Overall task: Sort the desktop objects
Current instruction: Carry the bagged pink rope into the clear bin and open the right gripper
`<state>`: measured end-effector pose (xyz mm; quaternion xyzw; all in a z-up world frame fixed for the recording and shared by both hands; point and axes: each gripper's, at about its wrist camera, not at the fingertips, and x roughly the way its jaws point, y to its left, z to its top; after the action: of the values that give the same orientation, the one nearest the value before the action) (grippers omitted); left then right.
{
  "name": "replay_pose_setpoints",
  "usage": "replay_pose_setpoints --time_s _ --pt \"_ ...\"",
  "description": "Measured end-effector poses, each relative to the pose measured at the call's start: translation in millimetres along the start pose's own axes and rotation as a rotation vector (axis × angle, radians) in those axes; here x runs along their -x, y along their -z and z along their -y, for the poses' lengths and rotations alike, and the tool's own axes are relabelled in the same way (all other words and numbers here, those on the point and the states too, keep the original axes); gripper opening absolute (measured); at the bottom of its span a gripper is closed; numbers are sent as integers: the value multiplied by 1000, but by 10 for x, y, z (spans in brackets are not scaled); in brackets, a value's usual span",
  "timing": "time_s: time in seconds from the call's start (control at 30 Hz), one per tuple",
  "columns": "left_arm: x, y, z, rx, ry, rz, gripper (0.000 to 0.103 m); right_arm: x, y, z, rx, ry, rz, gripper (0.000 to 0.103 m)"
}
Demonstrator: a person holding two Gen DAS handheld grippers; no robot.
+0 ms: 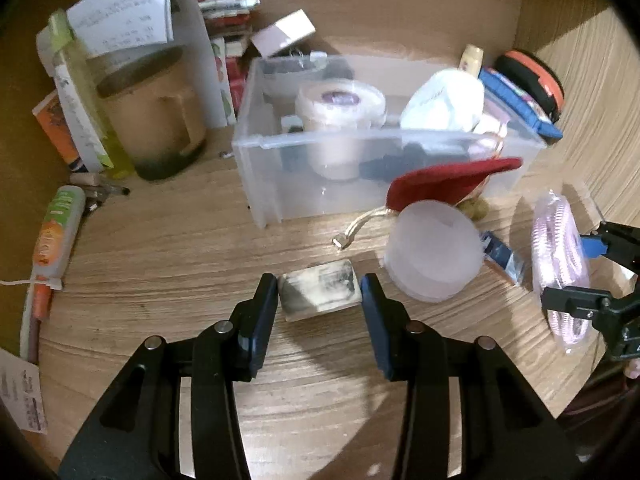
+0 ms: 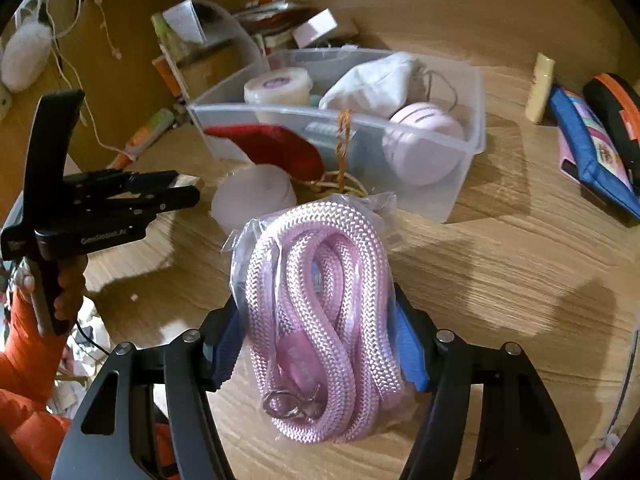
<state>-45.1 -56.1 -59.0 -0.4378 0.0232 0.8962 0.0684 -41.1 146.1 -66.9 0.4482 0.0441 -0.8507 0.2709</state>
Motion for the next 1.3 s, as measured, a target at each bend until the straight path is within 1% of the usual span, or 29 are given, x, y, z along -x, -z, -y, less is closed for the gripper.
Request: replay_pose_setpoints --time_s 0.2,0.37,0.57,0.83,1.0,1.1,1.2,1.3 --pt "234 -43 16 6 1 59 43 246 -39 73 -28 12 63 62" --pt "393 -113 34 9 3 107 43 435 -128 127 -58 33 132 62" --pt "561 -211 58 18 12 167 43 552 -331 188 -96 59 197 62" --pt "660 -370 21 38 13 217 43 689 -664 212 -108 54 296 62" --pt "648 -496 -62 61 54 218 43 628 -873 271 -151 74 317 62" --pt "657 -551 -94 63 44 230 43 557 -991 320 -178 52 321 62" --pt "638 -623 -154 73 38 238 43 483 -1097 333 -186 66 332 62" --pt "556 -700 -223 85 29 234 43 383 -1203 349 -196 56 325 62"
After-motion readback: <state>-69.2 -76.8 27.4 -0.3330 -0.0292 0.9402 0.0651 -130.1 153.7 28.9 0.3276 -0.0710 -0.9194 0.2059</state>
